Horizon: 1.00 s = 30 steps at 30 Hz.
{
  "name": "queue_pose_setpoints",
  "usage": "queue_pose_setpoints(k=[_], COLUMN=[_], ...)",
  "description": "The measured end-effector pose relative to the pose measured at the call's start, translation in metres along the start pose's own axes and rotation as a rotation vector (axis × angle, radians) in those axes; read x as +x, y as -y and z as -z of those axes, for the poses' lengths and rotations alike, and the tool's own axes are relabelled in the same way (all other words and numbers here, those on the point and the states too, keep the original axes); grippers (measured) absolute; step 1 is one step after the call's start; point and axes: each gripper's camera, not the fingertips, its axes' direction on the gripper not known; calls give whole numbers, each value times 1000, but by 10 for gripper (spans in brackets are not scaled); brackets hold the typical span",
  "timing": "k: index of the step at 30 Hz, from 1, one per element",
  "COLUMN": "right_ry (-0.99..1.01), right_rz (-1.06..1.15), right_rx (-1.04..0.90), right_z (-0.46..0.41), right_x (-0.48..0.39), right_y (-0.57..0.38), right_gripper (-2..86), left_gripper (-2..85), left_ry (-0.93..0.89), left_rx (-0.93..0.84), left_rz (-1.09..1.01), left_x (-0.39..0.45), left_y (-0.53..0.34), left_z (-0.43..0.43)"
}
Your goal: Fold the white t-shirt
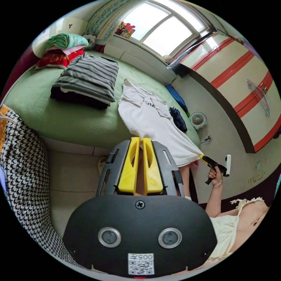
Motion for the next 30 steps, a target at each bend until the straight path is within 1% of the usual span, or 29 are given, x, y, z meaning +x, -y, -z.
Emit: queue_pose_setpoints(k=[6, 12, 17, 21, 25, 30], right_ry=[-126, -124, -125, -197, -282, -280], right_rz=[29, 0, -63, -85, -63, -104], right_rx=[0, 11, 32, 43, 34, 28], right_z=[0, 11, 22, 24, 22, 19], right_x=[-24, -38, -46, -62, -79, -81], right_y=[6, 11, 18, 24, 26, 20], right_gripper=[6, -4, -15, -15, -15, -15], left_gripper=[21, 21, 21, 22, 22, 23], left_ry=[15, 3, 9, -40, -50, -60], left_rx=[2, 25, 3, -18, -39, -86], left_rz=[-31, -103, -144, -167, -187, -220], left_x=[1, 6, -1, -9, -11, -11], left_y=[4, 10, 15, 24, 32, 45], left_z=[9, 20, 24, 26, 26, 24])
